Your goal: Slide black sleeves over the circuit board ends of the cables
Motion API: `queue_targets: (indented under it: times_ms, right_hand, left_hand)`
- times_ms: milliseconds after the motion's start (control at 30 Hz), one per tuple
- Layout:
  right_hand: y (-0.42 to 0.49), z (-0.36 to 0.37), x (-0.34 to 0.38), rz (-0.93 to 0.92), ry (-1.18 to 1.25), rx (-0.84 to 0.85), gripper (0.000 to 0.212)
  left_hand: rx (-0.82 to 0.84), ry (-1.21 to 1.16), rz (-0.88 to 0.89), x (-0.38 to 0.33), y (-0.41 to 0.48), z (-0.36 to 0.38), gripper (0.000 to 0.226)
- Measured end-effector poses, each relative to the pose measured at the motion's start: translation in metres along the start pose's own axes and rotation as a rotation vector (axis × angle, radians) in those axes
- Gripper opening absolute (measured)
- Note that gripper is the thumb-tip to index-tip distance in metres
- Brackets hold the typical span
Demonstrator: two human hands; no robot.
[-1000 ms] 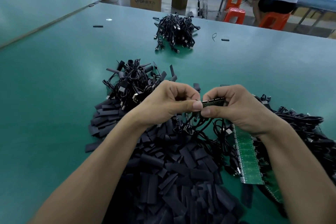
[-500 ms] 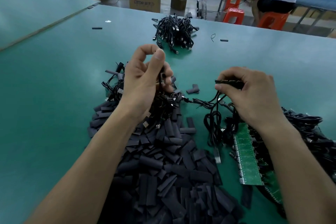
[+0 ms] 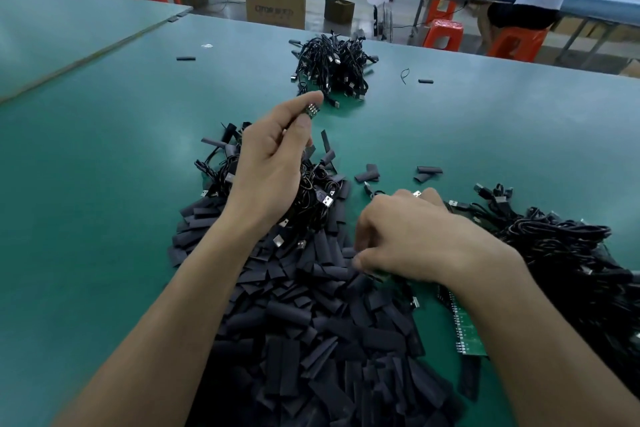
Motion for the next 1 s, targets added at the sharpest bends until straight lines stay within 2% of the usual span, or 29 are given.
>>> queue_targets:
  times_ms: [33,133,367,600,767,900,1000]
  right_hand:
    - [0.002,0.001,0.004,-0.020,0.006,-0.006,0.027]
    - [0.002,0.008,0.016,-0.056,0.011,0.065,0.035]
    - [0.002,0.030,0.026,-0.067,-0.061,0.214,0.047]
    - [-0.002,0.032,0.032,-0.128,-0.078,0.201,0.035]
    - [-0.004,0.034,0.033,-0.139,-0.113,0.250,0.050]
    - [-0.004,0.038,0.032,-0.172,-0.056,0.239,0.034]
    - [-0.005,0.034,0.026,-0.170,0.116,0.214,0.028]
  left_hand:
    - [0.001,-0.001,-0.012,0.000,0.001,-0.001,0.036]
    - [0.013,0.033,-0.008,0.001,0.001,-0.002,0.045]
    - [0.039,0.132,0.035,0.001,0.001,0.000,0.034]
    - [0.044,0.067,0.013,0.001,0.001,-0.001,0.025]
    - [0.041,0.051,-0.005,0.001,0.000,-0.002,0.023]
    - [0.045,0.041,-0.019,0.001,0.001,-0.002,0.023]
    - [0.042,0.038,-0.027,0.001,0.001,-0.002,0.023]
Point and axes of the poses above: each hand's wrist, its own y-axis towards the middle knuckle, its own z-axis out of the palm, x = y × z, the point moved 4 cm from there along y, towards the middle knuckle, and after that the axes turned 14 degrees about -z, right-handed, at the moved point
